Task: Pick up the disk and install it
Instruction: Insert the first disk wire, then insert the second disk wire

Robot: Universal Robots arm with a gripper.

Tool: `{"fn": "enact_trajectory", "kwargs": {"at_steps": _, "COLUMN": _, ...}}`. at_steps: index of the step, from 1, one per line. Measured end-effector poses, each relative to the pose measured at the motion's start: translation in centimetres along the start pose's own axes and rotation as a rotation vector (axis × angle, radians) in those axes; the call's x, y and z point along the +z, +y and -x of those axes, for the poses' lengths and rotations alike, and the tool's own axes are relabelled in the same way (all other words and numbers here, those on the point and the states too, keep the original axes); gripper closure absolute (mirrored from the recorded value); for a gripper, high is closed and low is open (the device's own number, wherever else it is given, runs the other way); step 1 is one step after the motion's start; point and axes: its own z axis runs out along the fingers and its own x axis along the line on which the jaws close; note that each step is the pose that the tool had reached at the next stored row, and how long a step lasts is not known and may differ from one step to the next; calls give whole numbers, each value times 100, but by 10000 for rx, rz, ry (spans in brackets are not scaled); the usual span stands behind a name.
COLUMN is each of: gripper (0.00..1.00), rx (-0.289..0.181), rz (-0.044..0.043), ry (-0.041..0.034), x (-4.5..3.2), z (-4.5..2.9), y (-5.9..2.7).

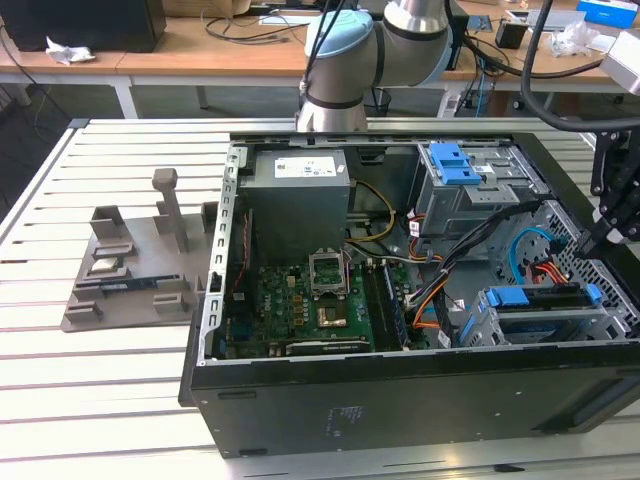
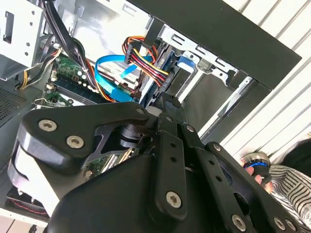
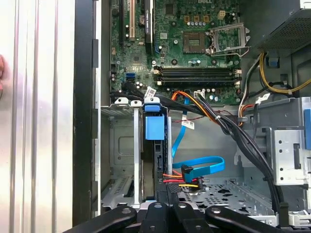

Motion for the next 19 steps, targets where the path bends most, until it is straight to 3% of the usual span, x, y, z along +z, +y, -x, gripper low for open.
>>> {"fn": "enact_trajectory", "kwargs": {"at_steps": 6, "gripper": 89, "rx": 0, "rz": 0, "ry": 0, "x": -1, "z": 0, "y": 0}}
{"fn": "enact_trajectory", "kwargs": {"at_steps": 8, "gripper": 83, "rx": 0, "rz": 0, "ry": 0, "x": -1, "z": 0, "y": 0}}
{"fn": "enact_trajectory", "kwargs": {"at_steps": 10, "gripper": 70, "rx": 0, "rz": 0, "ry": 0, "x": -1, "z": 0, "y": 0}}
{"fn": "enact_trajectory", "kwargs": {"at_steps": 13, "gripper": 70, "rx": -3, "rz": 0, "ry": -6, "x": -4, "z": 11, "y": 5}}
{"fn": "enact_trajectory", "kwargs": {"at_steps": 16, "gripper": 70, "rx": -4, "rz": 1, "ry": -48, "x": 4, "z": 95, "y": 46}}
{"fn": "enact_trajectory", "kwargs": {"at_steps": 19, "gripper": 70, "rx": -12, "rz": 3, "ry": -143, "x": 19, "z": 112, "y": 96}}
